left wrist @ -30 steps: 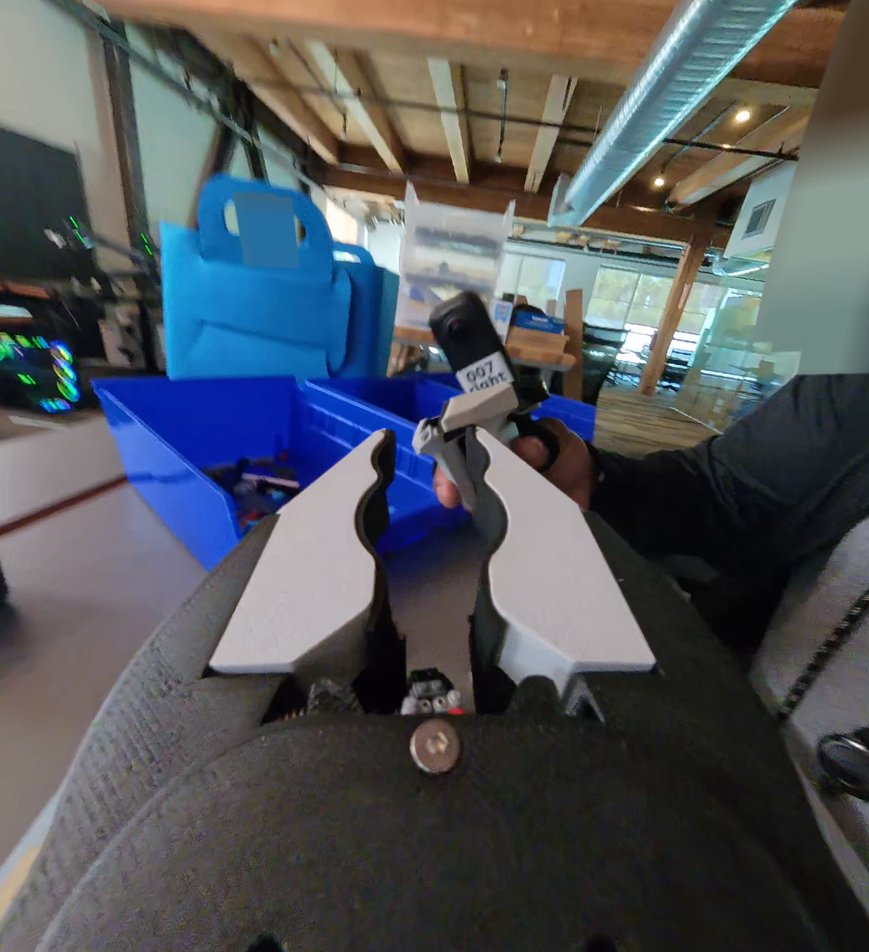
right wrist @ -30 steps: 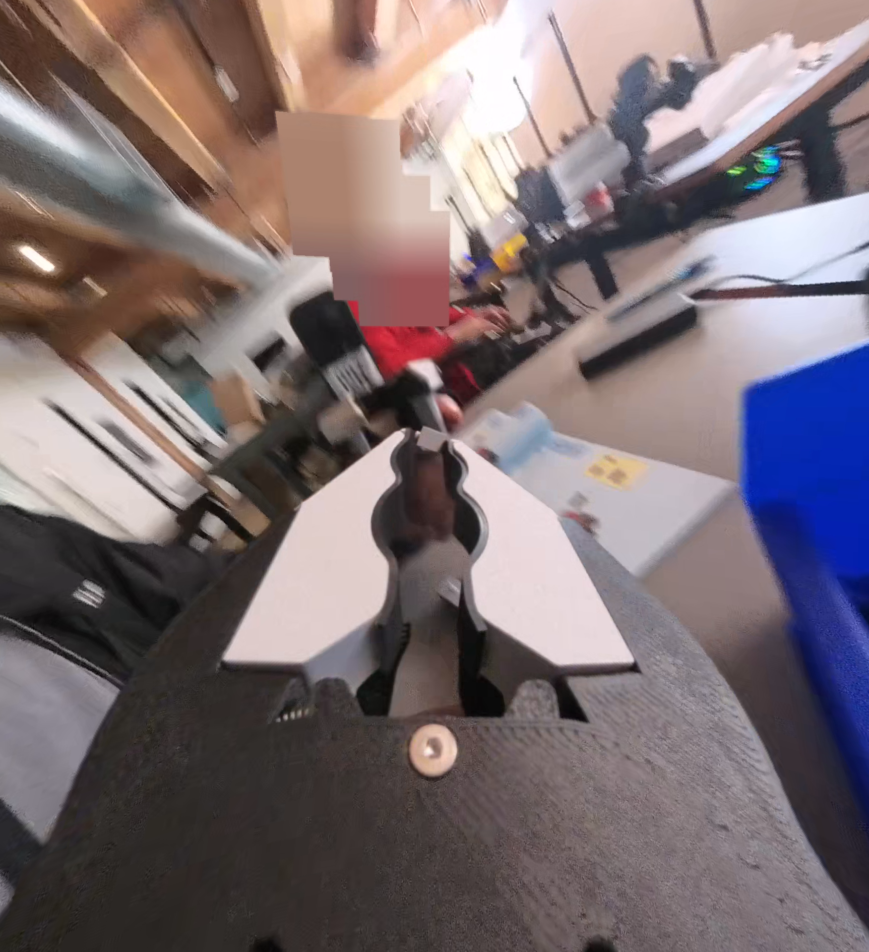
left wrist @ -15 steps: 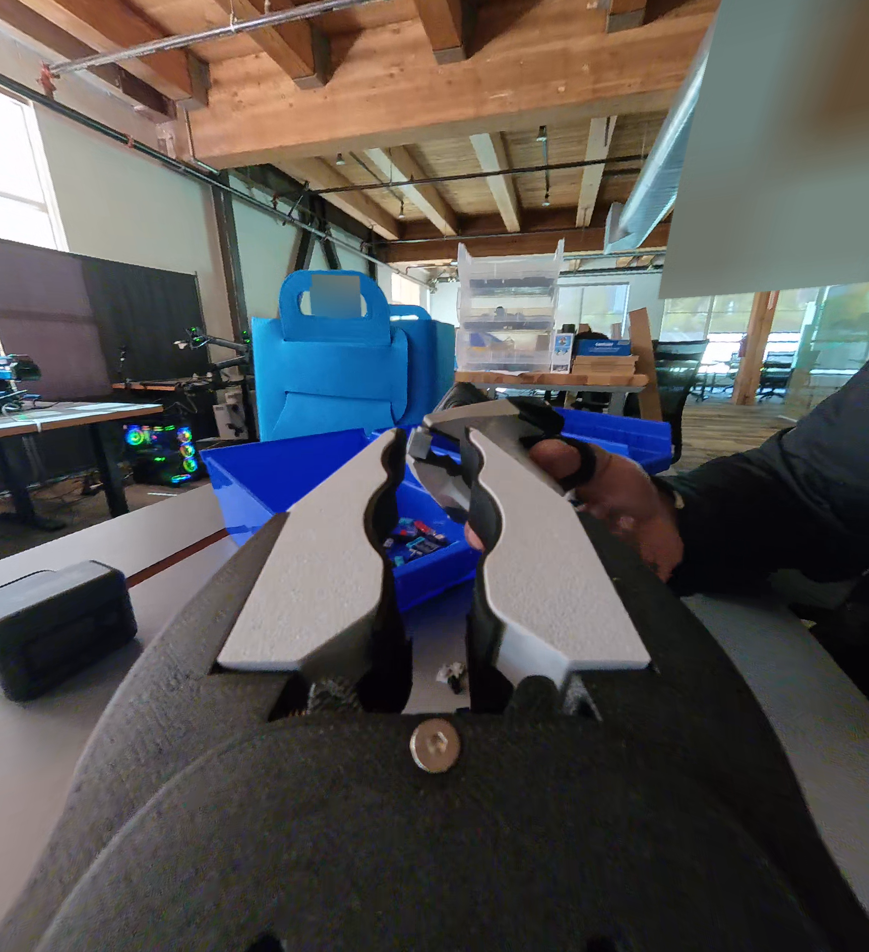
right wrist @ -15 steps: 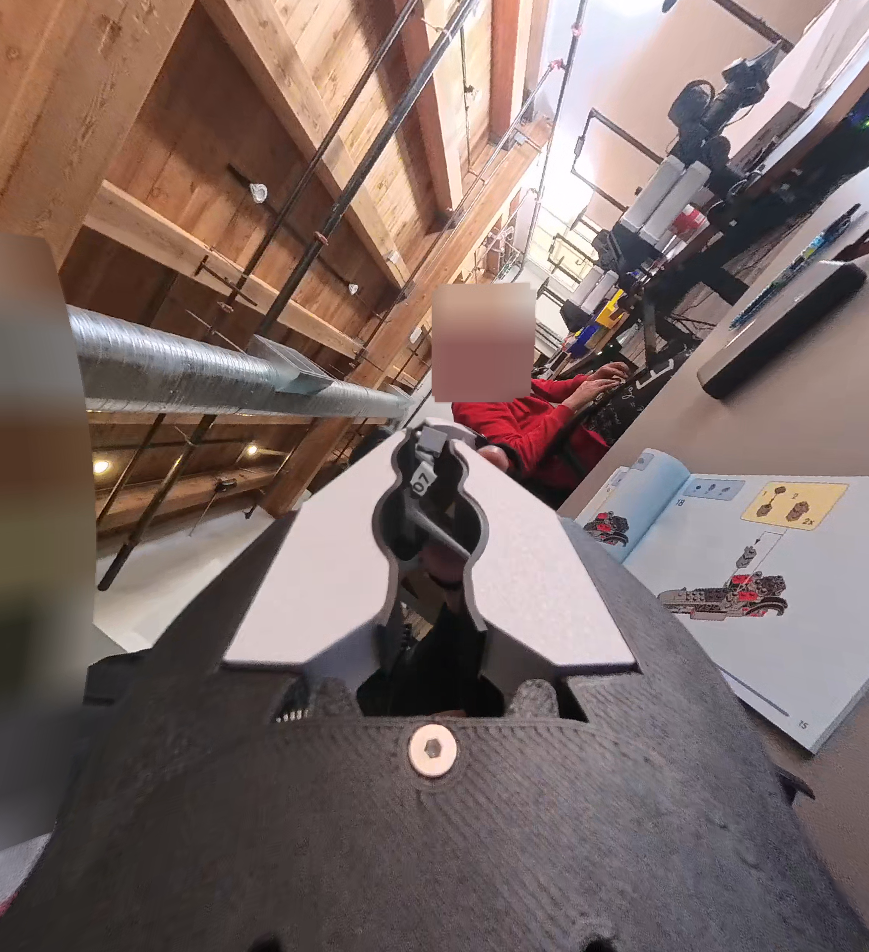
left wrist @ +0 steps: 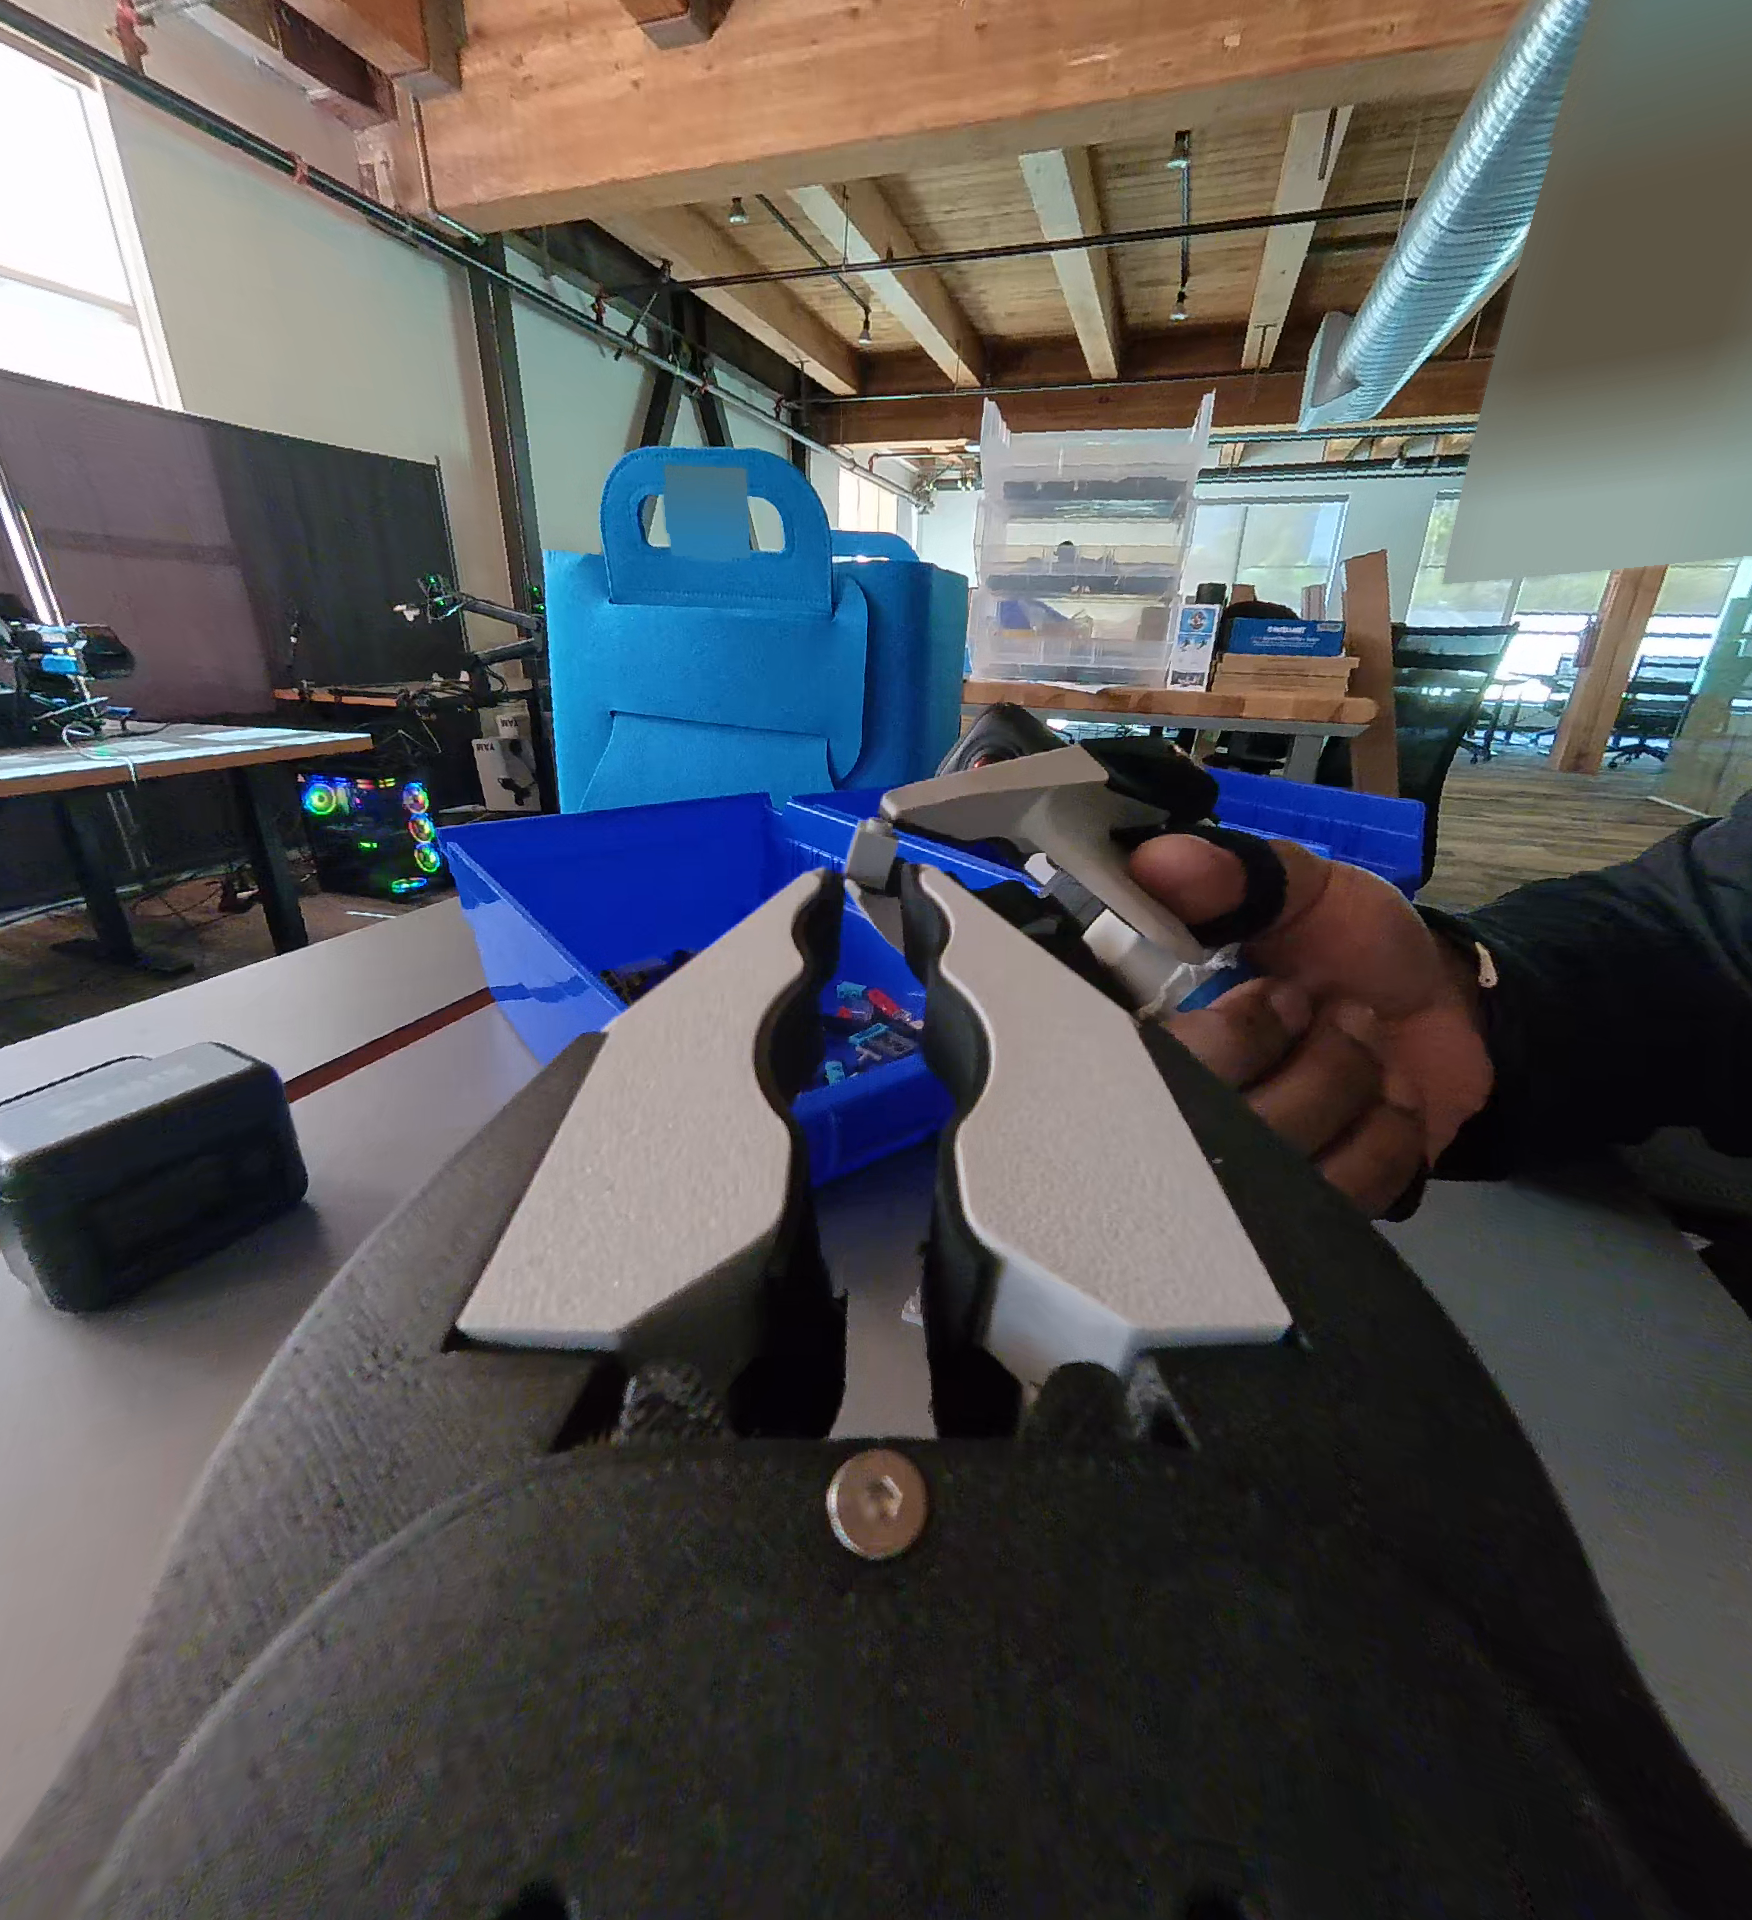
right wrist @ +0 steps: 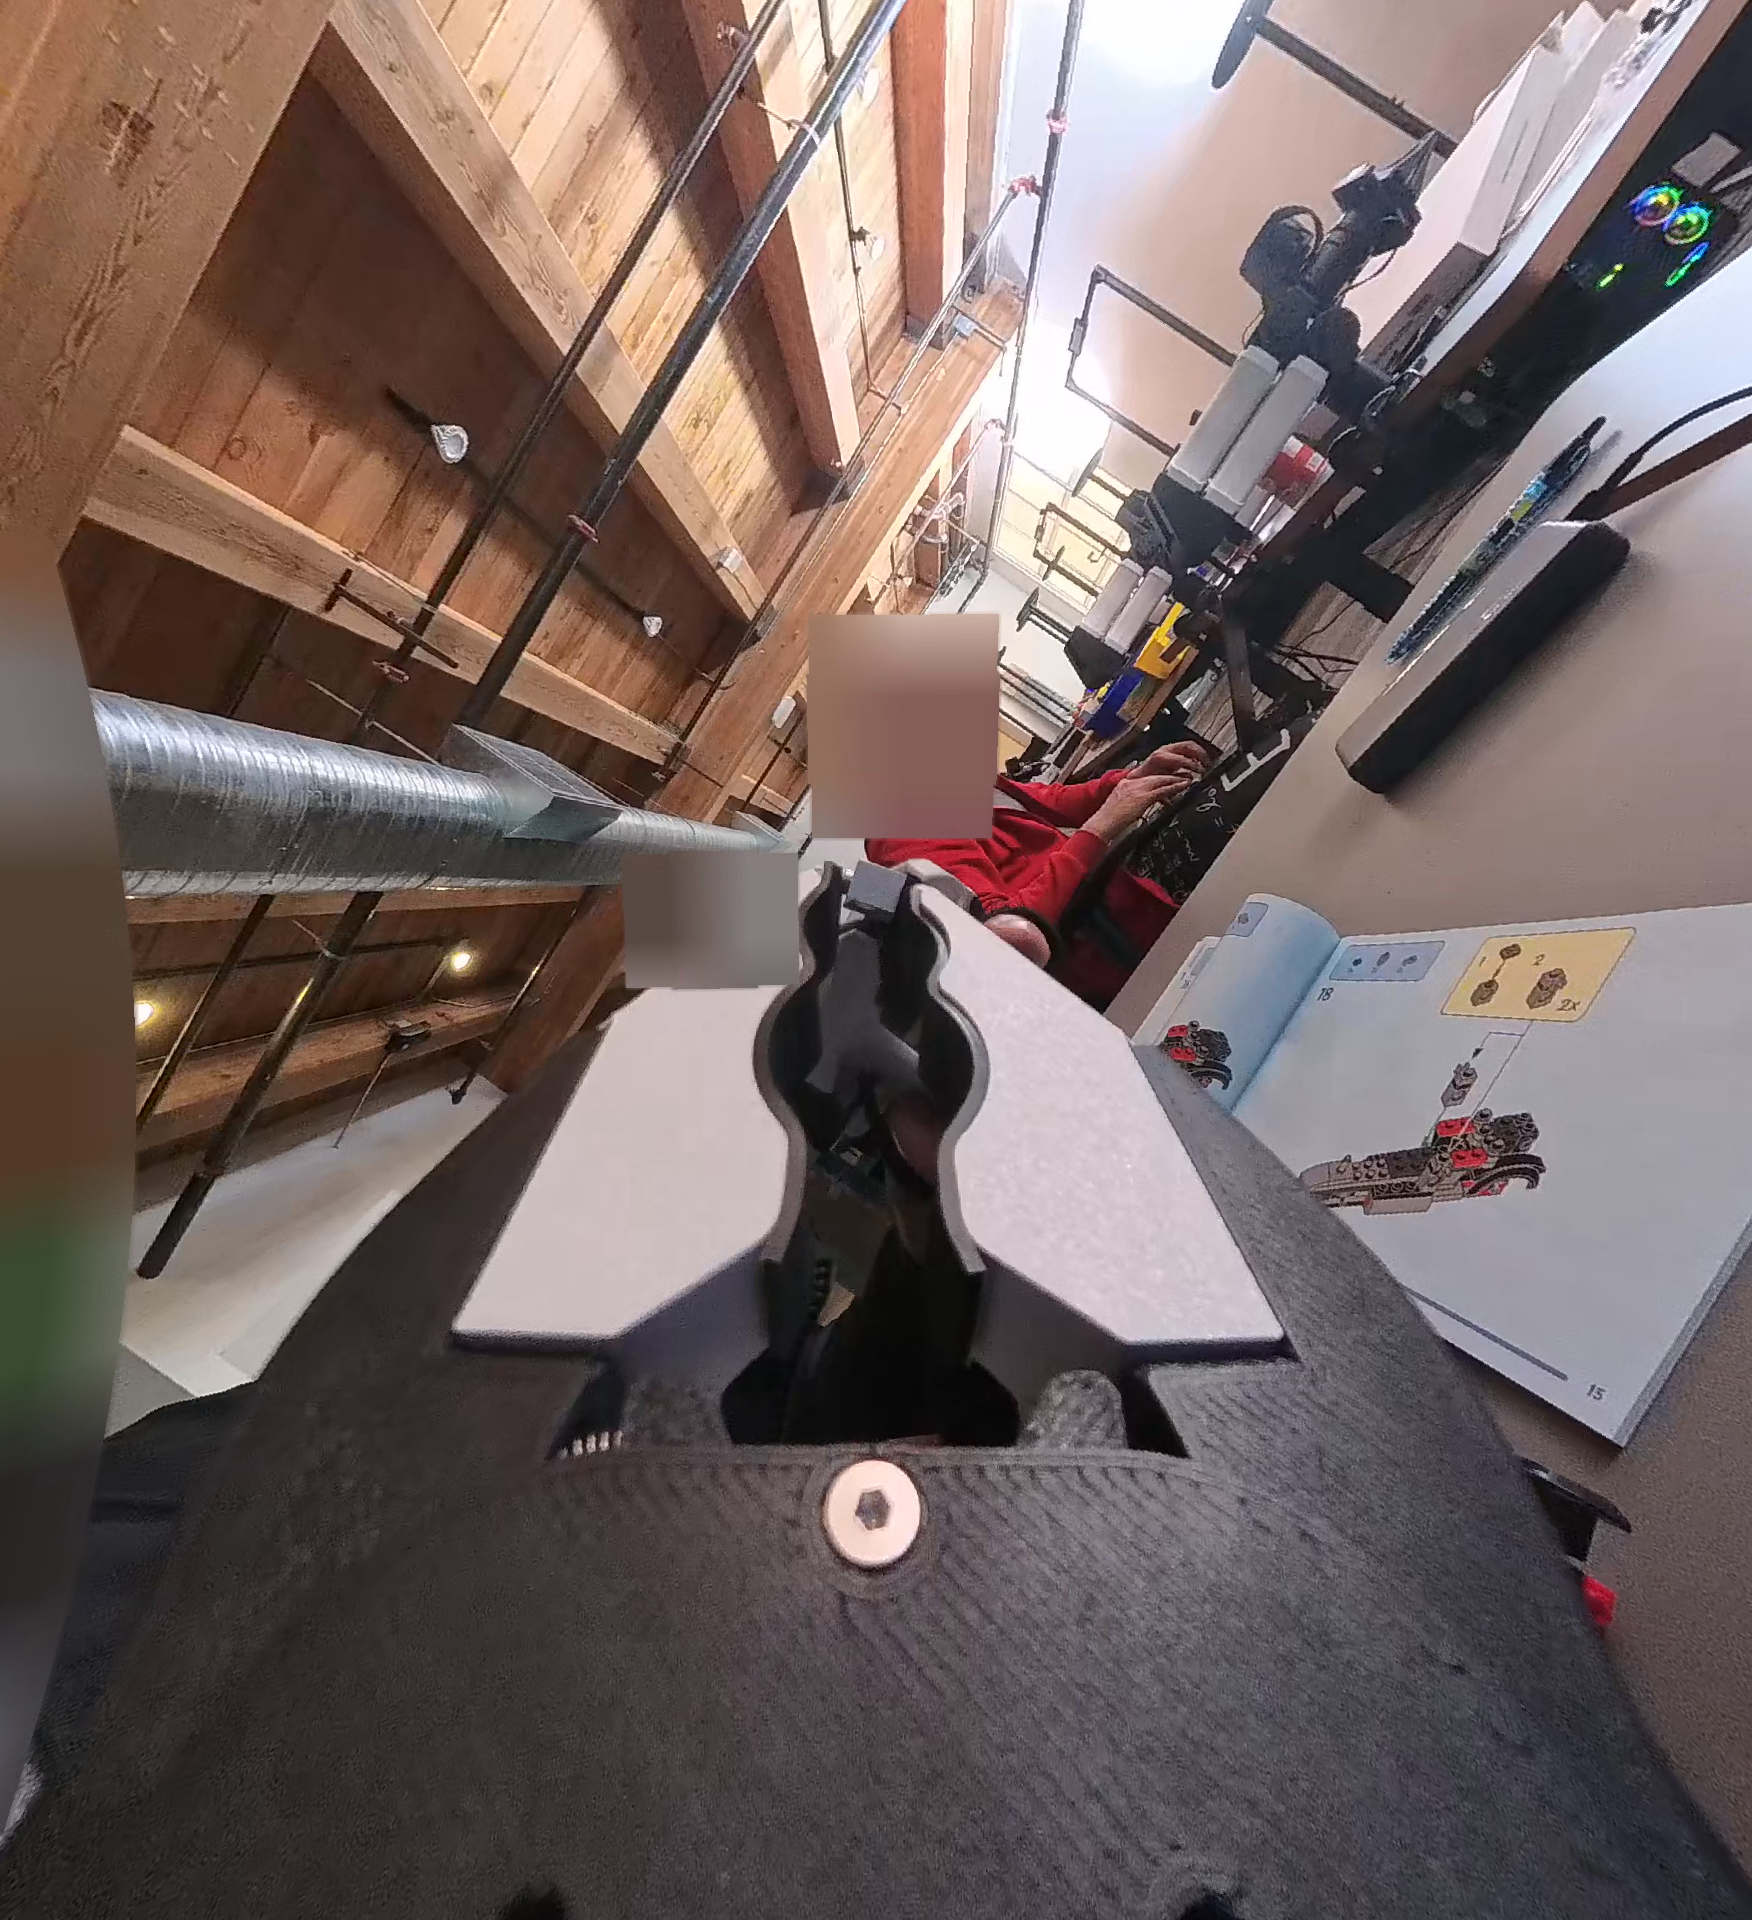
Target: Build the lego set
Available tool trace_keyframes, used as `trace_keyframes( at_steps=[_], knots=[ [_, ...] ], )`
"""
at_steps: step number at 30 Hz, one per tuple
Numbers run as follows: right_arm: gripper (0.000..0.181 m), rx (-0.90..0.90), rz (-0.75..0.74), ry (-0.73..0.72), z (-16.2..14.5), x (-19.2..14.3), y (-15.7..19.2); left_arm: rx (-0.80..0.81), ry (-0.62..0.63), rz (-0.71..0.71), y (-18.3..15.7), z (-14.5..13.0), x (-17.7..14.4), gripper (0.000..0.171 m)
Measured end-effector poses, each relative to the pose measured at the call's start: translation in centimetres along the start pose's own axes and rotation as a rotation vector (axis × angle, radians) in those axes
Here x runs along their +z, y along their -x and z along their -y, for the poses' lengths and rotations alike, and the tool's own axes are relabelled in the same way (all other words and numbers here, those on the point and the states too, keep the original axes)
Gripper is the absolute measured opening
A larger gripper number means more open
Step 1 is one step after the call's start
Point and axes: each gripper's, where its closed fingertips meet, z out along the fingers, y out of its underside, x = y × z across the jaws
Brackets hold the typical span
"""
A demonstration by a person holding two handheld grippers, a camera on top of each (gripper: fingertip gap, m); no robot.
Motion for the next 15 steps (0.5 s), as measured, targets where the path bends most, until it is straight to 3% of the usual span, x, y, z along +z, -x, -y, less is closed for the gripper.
trace_keyframes(
  at_steps=[15],
  knots=[
    [0.011, -0.016, -0.002, 0.004, -0.13, -0.13, -0.07, -0.011, 0.005, 0.003, 0.09, -0.06, -0.12, 0.008]
  ],
)
